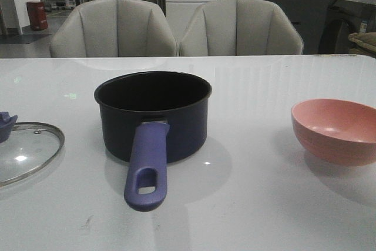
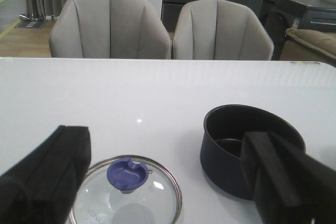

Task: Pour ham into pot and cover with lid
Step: 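Release the bowl and raise the right gripper away, then lower the left gripper onto the glass lid's purple knob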

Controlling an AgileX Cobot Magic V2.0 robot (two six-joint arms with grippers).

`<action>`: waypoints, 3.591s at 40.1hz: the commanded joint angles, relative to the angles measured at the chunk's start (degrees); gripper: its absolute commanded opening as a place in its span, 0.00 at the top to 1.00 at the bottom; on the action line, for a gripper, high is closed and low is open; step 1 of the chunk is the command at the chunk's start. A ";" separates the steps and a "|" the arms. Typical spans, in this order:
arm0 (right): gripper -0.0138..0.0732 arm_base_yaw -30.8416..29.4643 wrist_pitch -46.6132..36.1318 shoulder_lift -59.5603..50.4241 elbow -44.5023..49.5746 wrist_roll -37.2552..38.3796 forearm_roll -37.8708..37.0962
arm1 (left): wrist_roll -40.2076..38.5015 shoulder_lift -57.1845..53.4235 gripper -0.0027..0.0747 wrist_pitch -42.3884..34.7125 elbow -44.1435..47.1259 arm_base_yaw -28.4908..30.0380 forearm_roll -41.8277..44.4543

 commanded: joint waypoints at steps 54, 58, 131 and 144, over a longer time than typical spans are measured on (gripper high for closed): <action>0.67 0.26 -13.35 -31.65 22.09 -0.62 2.80 | -0.21 0.79 0.17 -4.69 -1.43 -0.35 -0.40; 0.67 0.26 -13.35 -31.65 22.09 -0.62 2.80 | -0.21 0.79 0.17 -4.69 -1.43 -0.35 -0.40; 0.67 0.26 -13.41 -31.70 22.09 -0.62 2.80 | 0.53 67.99 0.12 23.13 -40.94 -0.35 4.35; 0.67 0.26 -13.41 -31.70 22.09 -0.62 2.80 | 0.75 80.30 0.12 26.67 -49.75 1.42 4.39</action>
